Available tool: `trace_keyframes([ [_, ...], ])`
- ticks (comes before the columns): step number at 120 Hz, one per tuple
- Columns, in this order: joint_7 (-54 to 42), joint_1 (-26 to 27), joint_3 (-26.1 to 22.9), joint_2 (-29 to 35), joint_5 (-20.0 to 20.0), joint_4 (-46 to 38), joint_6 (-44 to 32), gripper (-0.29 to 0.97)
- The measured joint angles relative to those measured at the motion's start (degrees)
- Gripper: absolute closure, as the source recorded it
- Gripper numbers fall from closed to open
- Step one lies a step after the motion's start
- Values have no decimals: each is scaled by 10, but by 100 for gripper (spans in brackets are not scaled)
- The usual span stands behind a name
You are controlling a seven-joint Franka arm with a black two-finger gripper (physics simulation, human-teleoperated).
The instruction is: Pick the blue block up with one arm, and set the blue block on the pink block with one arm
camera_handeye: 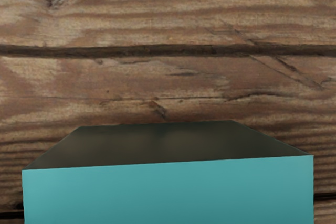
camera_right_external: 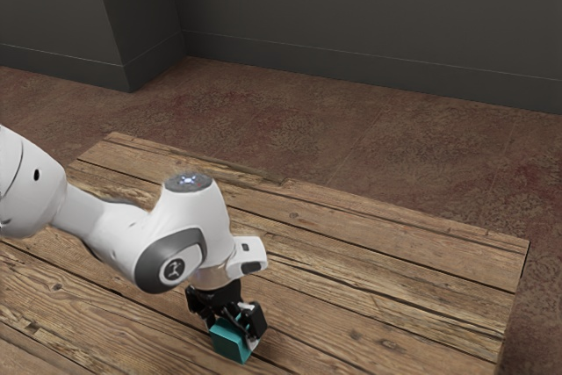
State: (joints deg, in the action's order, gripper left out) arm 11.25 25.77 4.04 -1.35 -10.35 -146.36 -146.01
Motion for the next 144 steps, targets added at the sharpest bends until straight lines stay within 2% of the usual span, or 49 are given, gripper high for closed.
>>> trace_keyframes([
  [26,-2,-1,0,-7,0,1,-7,1],
  [45,2,-1,-1,-7,1,2,-9,23],
  [54,6,1,0,-7,3,2,-10,30],
  [74,15,4,1,1,12,3,-11,33],
  [98,25,3,3,55,41,2,-1,36],
  [108,29,-40,7,86,74,5,14,37],
  [122,30,-99,15,88,121,48,40,37],
  [144,17,-176,15,51,148,94,64,38],
])
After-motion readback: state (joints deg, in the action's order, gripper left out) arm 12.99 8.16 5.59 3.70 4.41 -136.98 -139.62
